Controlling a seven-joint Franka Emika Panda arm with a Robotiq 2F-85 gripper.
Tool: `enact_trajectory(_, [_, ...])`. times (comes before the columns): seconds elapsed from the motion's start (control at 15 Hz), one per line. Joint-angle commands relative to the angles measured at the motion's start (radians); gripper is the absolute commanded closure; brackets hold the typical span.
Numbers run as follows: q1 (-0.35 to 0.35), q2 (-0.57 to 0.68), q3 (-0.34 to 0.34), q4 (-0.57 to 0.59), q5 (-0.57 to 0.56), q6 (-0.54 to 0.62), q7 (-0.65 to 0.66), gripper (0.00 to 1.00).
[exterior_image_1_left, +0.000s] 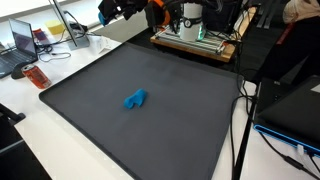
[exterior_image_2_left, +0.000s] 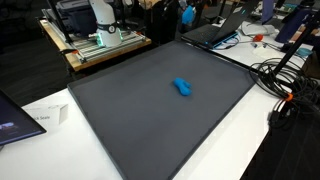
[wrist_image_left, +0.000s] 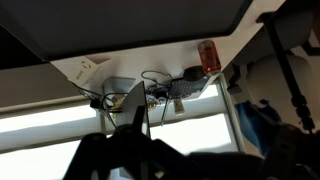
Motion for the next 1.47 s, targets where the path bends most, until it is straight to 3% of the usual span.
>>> enact_trajectory(0.0, [-0.031, -0.059, -0.013, -0.048, 0.118, 0.128, -0.151, 0.0])
enact_trajectory(0.47, [-0.078, -0.059, -0.056, -0.043, 0.43, 0.256, -0.538, 0.0])
enact_trajectory(1.07, [-0.097, -0.022, -0.107, 0.014, 0.768, 0.165, -1.042, 0.0])
enact_trajectory(1.4, [-0.095, -0.002, -0.122, 0.053, 0.841, 0.106, -1.266, 0.0])
